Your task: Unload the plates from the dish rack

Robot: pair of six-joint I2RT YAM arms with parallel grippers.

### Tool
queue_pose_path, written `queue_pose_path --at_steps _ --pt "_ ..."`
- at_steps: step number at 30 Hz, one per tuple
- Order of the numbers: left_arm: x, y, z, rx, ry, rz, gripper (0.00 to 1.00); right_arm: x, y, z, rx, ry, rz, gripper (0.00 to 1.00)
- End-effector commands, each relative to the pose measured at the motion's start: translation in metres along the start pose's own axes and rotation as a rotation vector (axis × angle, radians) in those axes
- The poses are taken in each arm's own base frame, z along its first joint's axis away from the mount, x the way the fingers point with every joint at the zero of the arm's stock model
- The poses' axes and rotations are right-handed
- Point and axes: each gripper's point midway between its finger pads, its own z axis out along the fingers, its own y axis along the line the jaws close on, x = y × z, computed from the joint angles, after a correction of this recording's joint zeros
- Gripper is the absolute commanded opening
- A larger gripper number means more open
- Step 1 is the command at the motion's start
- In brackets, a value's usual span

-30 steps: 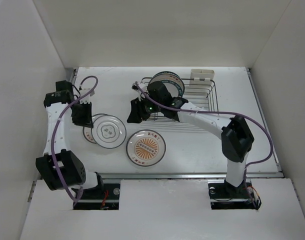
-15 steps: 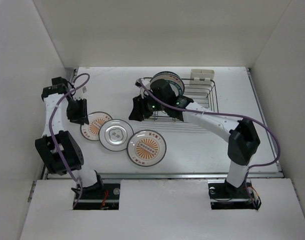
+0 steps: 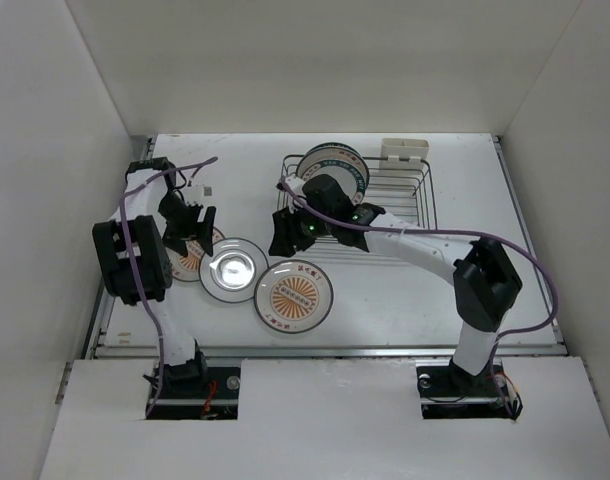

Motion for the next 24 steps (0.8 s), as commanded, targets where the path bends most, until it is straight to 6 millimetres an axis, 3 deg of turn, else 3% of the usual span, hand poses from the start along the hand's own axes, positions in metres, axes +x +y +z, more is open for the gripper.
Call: queue_pose_path --at_steps 1,4,7,13,14,16,21,24 --pt "-0.01 0.008 0.009 0.018 0.043 -0.042 0.7 -0.017 0.014 -0.018 0.002 -0.075 -0.034 0.59" --pt "-0.005 0.004 0.021 0.059 0.105 -0.04 0.63 -0.015 0.013 -0.024 0.013 -0.08 -0.034 0.59" --pt "0.002 -0.004 0.029 0.103 0.138 -0.021 0.5 -0.007 0.008 -0.022 0.028 -0.066 -0.027 0.59" --pt "0.004 -0.003 0.038 0.098 0.155 -0.015 0.18 -0.006 0.007 -0.024 0.037 -0.069 -0.027 0.59" --pt "0.005 -0.002 0.041 0.102 0.166 -0.019 0.08 -0.006 0.007 -0.024 0.037 -0.069 -0.027 0.59" --pt "0.002 -0.003 0.039 0.109 0.154 -0.017 0.01 -0.007 0.005 -0.024 0.045 -0.072 -0.027 0.59" --pt "0.005 -0.009 0.038 0.135 0.165 -0.026 0.0 -0.005 0.002 -0.026 0.066 -0.072 -0.024 0.59" --pt "0.005 -0.019 0.025 0.172 0.139 -0.005 0.0 -0.005 0.003 -0.029 0.067 -0.072 -0.024 0.59"
